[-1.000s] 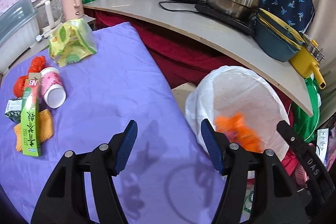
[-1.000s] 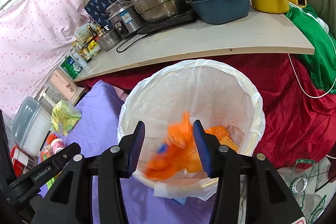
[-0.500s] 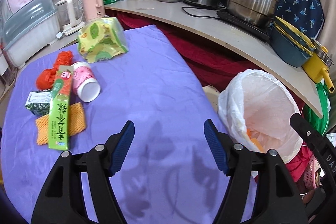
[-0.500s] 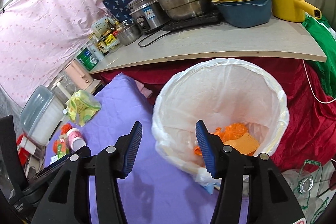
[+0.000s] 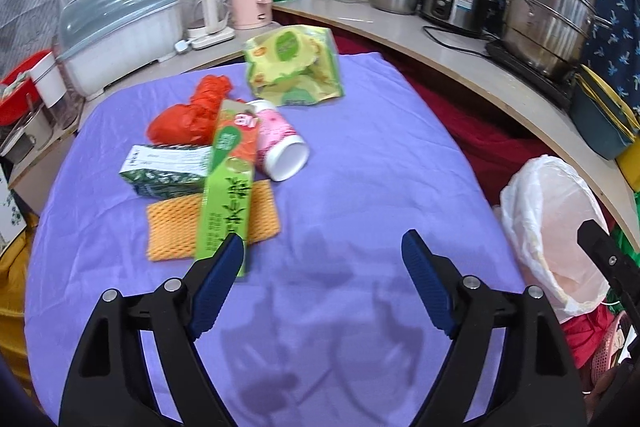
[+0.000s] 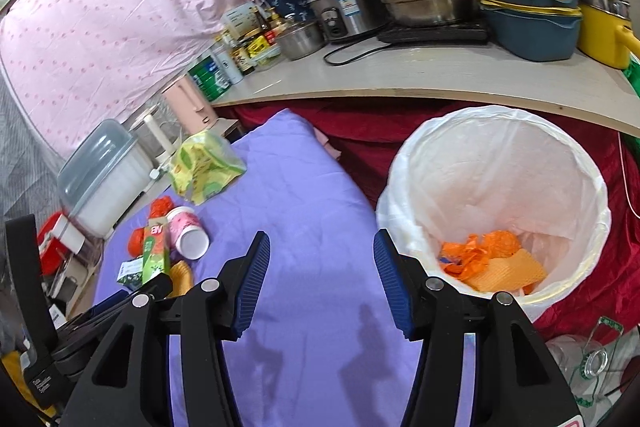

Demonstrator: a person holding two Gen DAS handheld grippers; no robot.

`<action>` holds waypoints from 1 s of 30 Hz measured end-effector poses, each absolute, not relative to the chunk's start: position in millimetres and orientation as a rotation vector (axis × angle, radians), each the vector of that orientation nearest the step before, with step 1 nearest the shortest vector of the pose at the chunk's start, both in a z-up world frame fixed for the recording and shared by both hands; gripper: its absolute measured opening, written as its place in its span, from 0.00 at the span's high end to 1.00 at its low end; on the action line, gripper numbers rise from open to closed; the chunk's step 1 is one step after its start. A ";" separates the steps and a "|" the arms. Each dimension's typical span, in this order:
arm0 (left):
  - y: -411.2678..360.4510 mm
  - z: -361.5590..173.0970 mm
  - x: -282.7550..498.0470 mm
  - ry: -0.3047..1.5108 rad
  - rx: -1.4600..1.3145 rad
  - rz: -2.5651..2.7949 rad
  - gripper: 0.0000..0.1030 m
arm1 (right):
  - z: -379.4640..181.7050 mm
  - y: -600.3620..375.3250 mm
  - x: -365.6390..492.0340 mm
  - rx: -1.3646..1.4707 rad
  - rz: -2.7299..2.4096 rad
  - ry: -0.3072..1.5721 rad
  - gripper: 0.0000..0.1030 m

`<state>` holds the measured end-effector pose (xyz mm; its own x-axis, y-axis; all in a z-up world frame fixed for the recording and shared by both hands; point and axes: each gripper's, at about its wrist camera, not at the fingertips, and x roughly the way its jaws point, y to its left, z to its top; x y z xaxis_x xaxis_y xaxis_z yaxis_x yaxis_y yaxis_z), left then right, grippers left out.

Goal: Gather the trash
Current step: 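Move both tools back over the remaining trash on the table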

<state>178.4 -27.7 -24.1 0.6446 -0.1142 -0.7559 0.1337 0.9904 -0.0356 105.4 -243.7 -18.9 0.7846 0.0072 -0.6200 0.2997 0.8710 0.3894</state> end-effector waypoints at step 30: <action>57.3 -79.3 224.1 0.986 -0.066 -0.017 0.15 | -48.6 -166.0 165.8 0.450 -0.049 0.765 0.49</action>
